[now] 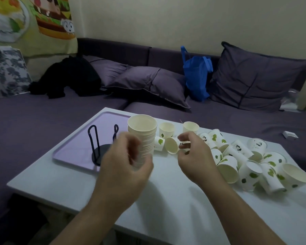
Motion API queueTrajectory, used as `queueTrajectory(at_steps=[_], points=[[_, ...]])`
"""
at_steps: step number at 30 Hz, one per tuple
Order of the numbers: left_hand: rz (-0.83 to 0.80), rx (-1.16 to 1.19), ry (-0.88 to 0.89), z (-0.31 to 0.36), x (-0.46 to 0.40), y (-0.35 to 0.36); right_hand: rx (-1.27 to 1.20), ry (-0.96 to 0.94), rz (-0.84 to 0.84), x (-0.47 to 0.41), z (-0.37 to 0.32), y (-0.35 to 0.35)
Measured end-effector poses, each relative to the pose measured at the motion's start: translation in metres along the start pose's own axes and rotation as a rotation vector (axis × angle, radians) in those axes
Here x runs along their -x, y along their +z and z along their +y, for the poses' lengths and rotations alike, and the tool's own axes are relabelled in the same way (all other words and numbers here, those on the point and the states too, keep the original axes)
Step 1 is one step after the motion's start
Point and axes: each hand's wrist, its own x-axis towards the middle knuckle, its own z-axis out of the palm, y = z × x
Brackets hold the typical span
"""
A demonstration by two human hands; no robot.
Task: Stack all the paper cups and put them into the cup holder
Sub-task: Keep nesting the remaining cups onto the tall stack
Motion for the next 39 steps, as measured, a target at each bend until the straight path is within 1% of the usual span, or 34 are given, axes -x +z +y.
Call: queueTrajectory(at_steps=[2,5,7,11,13,15,18,20,22,24,26,28,29,31,32,33,34,36,38,39], points=[[-0.188,-0.011,0.0,0.003,0.011,0.012,0.045,0.011,-0.006,-0.003,0.006,0.001],[-0.439,-0.047,-0.152,-0.011,0.021,0.039,0.162,-0.012,-0.063,-0.008,0.008,0.003],[-0.549,-0.148,-0.195,-0.02,0.025,0.052,0.253,-0.044,-0.131,-0.016,0.008,0.01],[-0.595,-0.181,-0.219,-0.028,0.021,0.063,0.375,-0.142,-0.295,-0.045,0.013,0.044],[-0.604,-0.189,-0.235,-0.029,0.017,0.067,0.411,-0.17,-0.343,-0.063,0.017,0.063],[-0.615,-0.193,-0.253,-0.031,0.014,0.069,0.479,-0.193,-0.335,-0.078,0.019,0.081],[-0.635,-0.2,-0.277,-0.033,0.01,0.071,0.678,-0.234,-0.299,-0.089,0.021,0.101],[-0.648,-0.205,-0.296,-0.031,0.009,0.072,0.719,-0.241,-0.247,-0.087,0.023,0.105],[-0.645,-0.209,-0.306,-0.029,0.009,0.072,0.663,-0.197,-0.218,-0.08,0.026,0.103],[-0.615,-0.193,-0.329,-0.027,0.009,0.072,0.531,-0.113,-0.22,-0.068,0.027,0.089],[-0.562,-0.135,-0.388,-0.027,0.011,0.075,0.413,-0.03,-0.234,-0.052,0.028,0.065],[-0.477,0.007,-0.509,-0.025,0.012,0.079,0.318,0.041,-0.231,-0.033,0.031,0.037],[-0.425,0.12,-0.579,-0.024,0.012,0.081,0.272,0.076,-0.221,-0.023,0.033,0.023],[-0.373,0.316,-0.673,-0.017,0.013,0.082,0.099,0.152,-0.222,-0.002,0.035,-0.003],[-0.378,0.388,-0.686,-0.014,0.014,0.081,-0.014,0.183,-0.263,0.008,0.035,-0.015],[-0.392,0.455,-0.693,-0.012,0.014,0.081,-0.102,0.198,-0.336,0.018,0.034,-0.024],[-0.409,0.519,-0.704,-0.008,0.016,0.08,-0.146,0.193,-0.431,0.029,0.033,-0.032],[-0.428,0.603,-0.726,-0.001,0.019,0.077,-0.128,0.143,-0.601,0.042,0.03,-0.044],[-0.401,0.539,-0.721,0.002,0.023,0.075,-0.08,0.112,-0.675,0.044,0.03,-0.054],[-0.389,0.487,-0.706,0.003,0.024,0.075,-0.076,0.119,-0.658,0.041,0.03,-0.058]])
